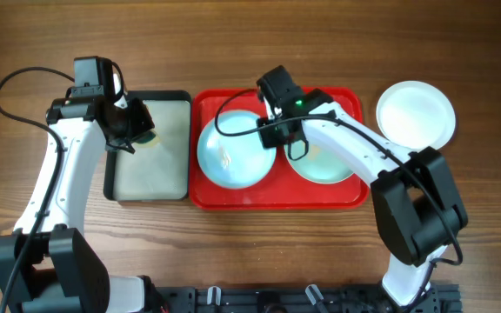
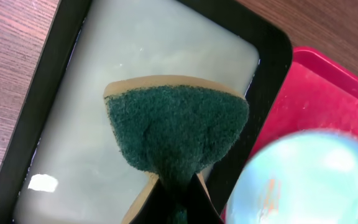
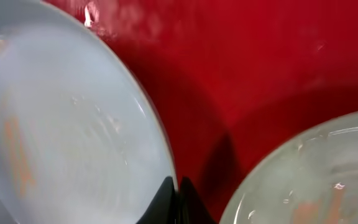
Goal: Clean dirty plates on tray and stack at the side
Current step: 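Grip the light-blue plate rim and drag it toward the tray's left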
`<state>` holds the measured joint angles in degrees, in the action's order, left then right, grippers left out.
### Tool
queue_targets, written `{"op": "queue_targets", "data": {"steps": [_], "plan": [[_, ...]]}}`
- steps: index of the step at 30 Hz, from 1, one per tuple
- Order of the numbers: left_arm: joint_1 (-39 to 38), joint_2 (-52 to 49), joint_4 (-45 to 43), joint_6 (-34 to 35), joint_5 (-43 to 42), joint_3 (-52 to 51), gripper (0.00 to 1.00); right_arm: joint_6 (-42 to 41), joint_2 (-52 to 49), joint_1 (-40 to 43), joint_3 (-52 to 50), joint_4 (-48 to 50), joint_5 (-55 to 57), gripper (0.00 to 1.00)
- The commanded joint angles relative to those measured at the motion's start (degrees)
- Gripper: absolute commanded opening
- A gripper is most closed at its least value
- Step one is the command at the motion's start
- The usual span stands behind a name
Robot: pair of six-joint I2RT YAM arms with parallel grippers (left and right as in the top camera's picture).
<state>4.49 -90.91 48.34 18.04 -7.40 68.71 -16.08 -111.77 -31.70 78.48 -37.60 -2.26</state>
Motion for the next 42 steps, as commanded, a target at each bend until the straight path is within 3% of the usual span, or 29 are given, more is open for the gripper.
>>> {"op": "queue_targets", "data": {"steps": [1, 11, 14, 19, 24, 27, 30, 35, 42], "plan": [[-0.3, 0.0, 0.1, -1.2, -0.7, -0.2, 0.04, -4.5, 1.0, 0.9, 1.1, 4.8, 4.6, 0.04], [-0.3, 0.0, 0.1, -1.4, -0.7, -0.2, 0.04, -3.4, -3.2, 0.9, 0.5, 13.3, 10.5, 0.04], [-0.3, 0.0, 0.1, -4.6, -0.7, -0.2, 0.04, -3.3, -4.3, 0.9, 0.5, 13.3, 10.5, 0.04], [-0.3, 0.0, 0.1, -5.9, -0.7, -0.2, 0.04, 1.8, -5.0, 0.9, 0.5, 13.3, 10.2, 0.04], [-0.3, 0.0, 0.1, -5.9, -0.7, -0.2, 0.04, 7.2, -4.7, 1.4, 1.1, 14.0, 9.8, 0.19], [-0.3, 0.0, 0.1, -5.9, -0.7, -0.2, 0.04, 9.5, -3.8, 3.4, 2.8, 13.4, 3.4, 0.25], [-0.3, 0.0, 0.1, -5.9, -0.7, -0.2, 0.04, 10.1, -3.7, 8.0, 6.3, 11.2, -9.3, 0.39], [-0.3, 0.0, 0.1, -5.6, -0.7, -0.2, 0.04, 10.6, -4.5, 12.0, 6.4, 11.3, -14.8, 0.39], [-0.3, 0.0, 0.1, -5.6, -0.7, -0.2, 0.04, 14.5, -6.4, 10.0, 6.3, 10.7, -17.0, 0.35]]}}
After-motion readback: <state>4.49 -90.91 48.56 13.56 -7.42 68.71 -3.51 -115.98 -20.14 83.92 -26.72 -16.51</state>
